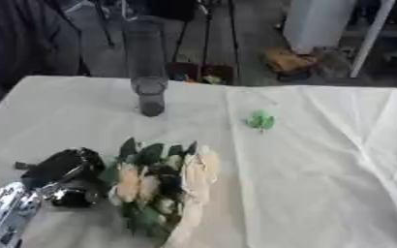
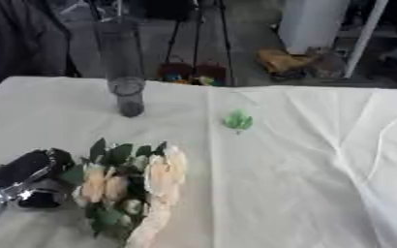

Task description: Arrange flowers into the vase.

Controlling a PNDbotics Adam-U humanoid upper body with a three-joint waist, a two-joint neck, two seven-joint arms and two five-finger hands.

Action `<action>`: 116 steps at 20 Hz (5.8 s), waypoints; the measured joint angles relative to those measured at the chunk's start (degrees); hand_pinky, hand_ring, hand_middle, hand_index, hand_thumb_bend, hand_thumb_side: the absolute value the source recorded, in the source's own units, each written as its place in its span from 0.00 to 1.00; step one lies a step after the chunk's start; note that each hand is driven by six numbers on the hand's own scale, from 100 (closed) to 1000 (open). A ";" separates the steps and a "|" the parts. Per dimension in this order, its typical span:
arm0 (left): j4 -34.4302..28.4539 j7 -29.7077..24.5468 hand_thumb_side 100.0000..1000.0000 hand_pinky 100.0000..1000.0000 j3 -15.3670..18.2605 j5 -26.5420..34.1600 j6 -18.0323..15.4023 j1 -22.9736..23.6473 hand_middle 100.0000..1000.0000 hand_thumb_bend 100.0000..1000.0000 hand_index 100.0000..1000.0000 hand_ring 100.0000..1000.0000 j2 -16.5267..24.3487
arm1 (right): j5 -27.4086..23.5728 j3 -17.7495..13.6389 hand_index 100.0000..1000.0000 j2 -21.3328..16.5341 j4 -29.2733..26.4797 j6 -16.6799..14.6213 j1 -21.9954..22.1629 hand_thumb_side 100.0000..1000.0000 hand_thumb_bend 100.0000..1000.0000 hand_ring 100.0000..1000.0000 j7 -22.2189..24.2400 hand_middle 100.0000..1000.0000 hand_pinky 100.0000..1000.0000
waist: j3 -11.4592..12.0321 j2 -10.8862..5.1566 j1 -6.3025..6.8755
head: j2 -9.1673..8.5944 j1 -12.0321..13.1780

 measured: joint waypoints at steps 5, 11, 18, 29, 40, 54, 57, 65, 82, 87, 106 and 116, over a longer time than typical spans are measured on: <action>0.12 -0.05 0.51 0.00 -0.04 1.59 0.42 0.46 0.17 0.27 0.31 0.00 -0.23 | 0.00 0.00 1.00 0.00 0.01 0.00 -0.01 0.86 0.00 1.00 0.00 0.83 0.87 | 0.06 0.11 -0.08 | 0.00 -0.05; 0.06 1.45 0.72 0.00 -0.05 4.08 1.97 1.40 0.00 0.02 0.24 0.00 -0.54 | 0.00 0.00 0.99 0.00 0.01 0.00 -0.02 0.86 0.00 1.00 0.00 0.83 0.87 | 0.21 0.15 -0.21 | 0.01 -0.19; -1.35 4.35 0.77 0.00 -0.05 3.92 3.29 1.66 0.00 0.00 0.18 0.00 -0.54 | 0.00 0.00 0.99 0.00 0.02 -0.02 -0.03 0.86 0.00 1.00 -0.01 0.83 0.87 | 0.23 0.15 -0.47 | 0.01 -0.23; -5.91 4.20 0.73 0.00 0.04 1.49 4.52 1.06 0.00 0.01 0.20 0.00 -0.33 | 0.00 0.00 0.99 0.01 0.04 -0.03 -0.05 0.86 0.00 1.00 -0.01 0.83 0.87 | 0.45 0.12 -0.56 | 0.01 -0.20; -16.14 1.27 0.73 0.00 0.86 5.81 6.87 -4.20 0.00 0.10 0.25 0.00 3.11 | 0.00 -0.01 0.99 0.03 0.04 -0.01 -0.01 0.86 0.00 1.00 -0.01 0.83 0.87 | 0.42 -0.26 -0.33 | 0.01 -0.19; -21.13 2.04 0.63 0.00 1.28 5.52 8.96 -16.99 0.00 0.00 0.23 0.00 2.71 | 0.00 -0.01 0.99 0.09 0.04 0.19 0.05 0.86 0.00 1.00 0.10 0.83 0.87 | -0.20 -0.63 -0.42 | -0.09 -0.05; -21.03 3.00 0.63 0.00 0.93 4.92 9.19 -20.13 0.00 0.00 0.21 0.00 1.36 | 0.00 0.01 0.99 0.10 0.04 0.24 0.06 0.85 0.00 1.00 0.17 0.83 0.87 | -0.29 -0.64 -0.55 | -0.30 0.02; -15.91 6.33 0.64 0.00 1.69 7.39 11.43 -28.84 0.00 0.00 0.16 0.00 -4.79 | 0.00 0.37 0.99 0.55 0.07 0.19 0.01 0.85 0.00 1.00 0.39 0.83 0.87 | -1.05 -0.68 -1.00 | -0.66 0.53; -6.00 18.93 0.68 0.00 9.91 21.77 16.83 -41.56 0.00 0.00 0.11 0.00 -12.09 | 0.00 0.78 0.99 1.04 0.36 0.36 -0.02 0.85 0.00 1.00 1.04 0.83 0.87 | -2.45 -0.89 -0.86 | -1.52 1.57; 1.91 25.65 0.68 0.00 11.68 29.28 16.36 -43.67 0.00 0.00 0.11 0.00 -12.13 | 0.00 1.03 0.99 1.05 0.36 0.45 -0.03 0.86 0.00 1.00 1.19 0.83 0.87 | -3.19 -1.00 -0.54 | -1.52 1.96; 10.94 33.52 0.69 0.00 13.08 38.89 10.43 -46.96 0.00 0.00 0.11 0.00 -11.86 | 0.23 1.04 1.00 1.07 0.36 0.83 -0.03 0.86 0.00 1.00 1.72 0.83 0.87 | -4.47 -0.91 0.54 | -1.53 2.09; 15.67 38.24 0.70 0.00 13.96 42.62 5.46 -47.12 0.00 0.00 0.12 0.00 -11.82 | 0.24 1.04 1.00 1.08 0.35 0.89 -0.07 0.86 0.00 1.00 1.83 0.83 0.87 | -5.99 -0.56 0.62 | -2.04 2.09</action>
